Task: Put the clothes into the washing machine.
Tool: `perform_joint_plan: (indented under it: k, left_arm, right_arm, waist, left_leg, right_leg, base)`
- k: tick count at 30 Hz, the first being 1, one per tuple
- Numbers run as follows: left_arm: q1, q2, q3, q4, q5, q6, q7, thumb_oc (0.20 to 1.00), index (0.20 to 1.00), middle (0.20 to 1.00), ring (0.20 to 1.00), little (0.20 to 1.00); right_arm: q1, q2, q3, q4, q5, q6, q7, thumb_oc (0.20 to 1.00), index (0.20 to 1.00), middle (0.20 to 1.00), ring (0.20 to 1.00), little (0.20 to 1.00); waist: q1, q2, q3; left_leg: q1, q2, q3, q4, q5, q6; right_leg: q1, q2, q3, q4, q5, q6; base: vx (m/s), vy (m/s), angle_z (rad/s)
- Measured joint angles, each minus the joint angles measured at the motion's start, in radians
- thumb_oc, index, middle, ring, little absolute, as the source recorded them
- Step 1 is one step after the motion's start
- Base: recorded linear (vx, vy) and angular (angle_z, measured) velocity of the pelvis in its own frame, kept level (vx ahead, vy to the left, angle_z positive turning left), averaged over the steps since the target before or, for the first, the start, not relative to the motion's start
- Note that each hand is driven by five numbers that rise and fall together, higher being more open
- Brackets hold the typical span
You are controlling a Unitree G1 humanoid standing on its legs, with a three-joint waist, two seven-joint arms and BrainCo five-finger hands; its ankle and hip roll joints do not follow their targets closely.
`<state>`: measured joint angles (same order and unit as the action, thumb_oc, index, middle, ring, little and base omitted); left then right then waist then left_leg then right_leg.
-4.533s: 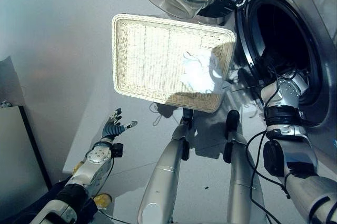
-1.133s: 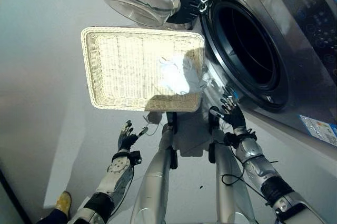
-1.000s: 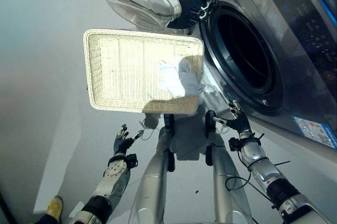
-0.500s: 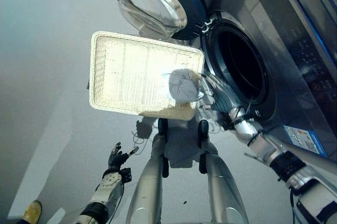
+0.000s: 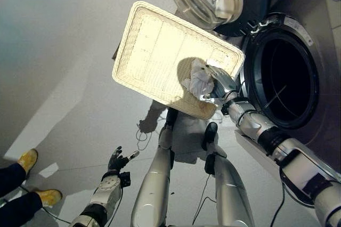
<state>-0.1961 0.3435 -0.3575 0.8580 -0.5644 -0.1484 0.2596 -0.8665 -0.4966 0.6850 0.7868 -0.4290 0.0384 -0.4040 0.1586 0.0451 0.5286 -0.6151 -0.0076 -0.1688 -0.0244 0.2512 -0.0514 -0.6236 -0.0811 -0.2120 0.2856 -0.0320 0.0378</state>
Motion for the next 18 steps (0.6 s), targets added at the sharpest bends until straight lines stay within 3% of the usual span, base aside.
perform_joint_plan:
  k: [7, 10, 17, 18]
  left_arm:
    - [-0.003, 0.006, -0.047, -0.027, 0.000, -0.010, -0.004, 1.000, 1.000, 1.000, 1.000, 1.000]
    - [-0.004, 0.014, -0.071, -0.078, -0.002, -0.016, -0.002, 1.000, 1.000, 1.000, 1.000, 1.000]
    - [-0.005, 0.028, -0.095, -0.155, -0.008, -0.022, -0.001, 1.000, 1.000, 1.000, 1.000, 1.000]
    - [-0.005, 0.030, -0.095, -0.170, -0.008, -0.025, 0.000, 1.000, 1.000, 1.000, 1.000, 1.000]
  right_arm:
    - [-0.111, 0.023, -0.001, 0.155, 0.009, 0.061, 0.016, 1.000, 1.000, 1.000, 1.000, 1.000]
    - [-0.213, 0.039, 0.003, 0.285, 0.009, 0.147, 0.083, 1.000, 1.000, 1.000, 1.000, 1.000]
    - [-0.248, 0.045, 0.004, 0.293, 0.004, 0.228, 0.116, 1.000, 1.000, 1.000, 1.000, 1.000]
    - [-0.259, 0.044, 0.004, 0.294, -0.004, 0.235, 0.120, 0.821, 0.821, 0.821, 0.821, 0.821]
  waist:
    - [0.041, 0.007, 0.001]
    - [0.063, 0.022, 0.000]
    - [0.076, 0.027, -0.003]
    - [0.076, 0.029, -0.004]
  left_leg:
    - [-0.031, -0.007, -0.029, 0.002, 0.002, -0.013]
    - [-0.078, -0.005, -0.047, 0.006, 0.005, -0.025]
    - [-0.105, -0.006, -0.057, 0.018, 0.004, -0.032]
    - [-0.115, -0.005, -0.060, 0.020, 0.003, -0.034]
  right_leg:
    - [-0.048, -0.012, -0.023, 0.064, -0.041, -0.009]
    - [-0.096, -0.013, -0.036, 0.088, -0.053, -0.019]
    - [-0.126, -0.017, -0.046, 0.115, -0.071, -0.023]
    - [-0.138, -0.017, -0.046, 0.121, -0.071, -0.023]
  base:
    - [0.01, -0.042, 0.12]
    - [0.03, -0.037, 0.12]
    - [0.02, -0.016, 0.05]
    - [0.00, 0.000, 0.00]
